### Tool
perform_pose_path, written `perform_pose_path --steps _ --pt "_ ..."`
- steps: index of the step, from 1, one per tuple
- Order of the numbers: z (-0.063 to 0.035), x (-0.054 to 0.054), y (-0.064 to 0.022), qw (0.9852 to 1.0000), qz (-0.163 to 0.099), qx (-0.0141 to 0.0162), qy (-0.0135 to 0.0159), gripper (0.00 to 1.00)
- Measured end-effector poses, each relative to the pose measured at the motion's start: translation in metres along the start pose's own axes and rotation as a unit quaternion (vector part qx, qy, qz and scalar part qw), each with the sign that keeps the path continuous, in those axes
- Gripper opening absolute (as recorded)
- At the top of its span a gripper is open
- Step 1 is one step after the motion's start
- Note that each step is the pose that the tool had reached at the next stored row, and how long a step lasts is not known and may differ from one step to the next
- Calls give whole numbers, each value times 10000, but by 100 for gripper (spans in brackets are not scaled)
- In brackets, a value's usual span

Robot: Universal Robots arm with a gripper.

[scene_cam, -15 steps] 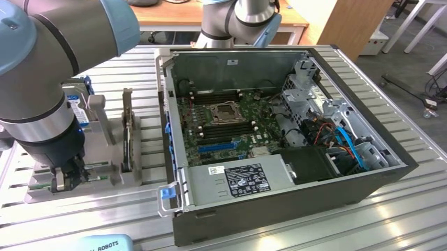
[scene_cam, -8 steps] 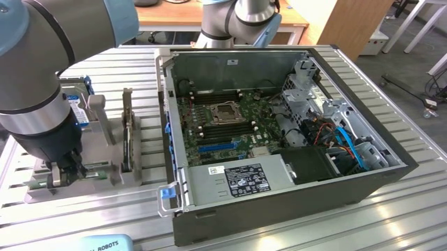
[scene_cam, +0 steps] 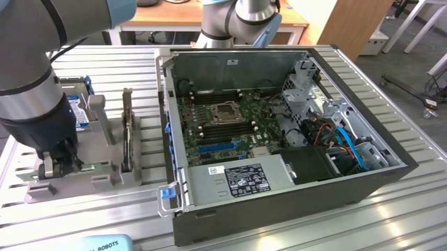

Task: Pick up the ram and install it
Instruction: 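Pick up the ram and move it above insertion slot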

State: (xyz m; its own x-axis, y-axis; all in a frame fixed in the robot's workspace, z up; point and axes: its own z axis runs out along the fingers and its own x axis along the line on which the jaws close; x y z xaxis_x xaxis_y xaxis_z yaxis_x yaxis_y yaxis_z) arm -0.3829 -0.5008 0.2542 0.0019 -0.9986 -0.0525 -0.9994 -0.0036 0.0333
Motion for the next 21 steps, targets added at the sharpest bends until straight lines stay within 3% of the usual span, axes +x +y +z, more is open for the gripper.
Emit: perform_pose_path --steps 21 --pt "-946 -50 17 10000 0 0 0 12"
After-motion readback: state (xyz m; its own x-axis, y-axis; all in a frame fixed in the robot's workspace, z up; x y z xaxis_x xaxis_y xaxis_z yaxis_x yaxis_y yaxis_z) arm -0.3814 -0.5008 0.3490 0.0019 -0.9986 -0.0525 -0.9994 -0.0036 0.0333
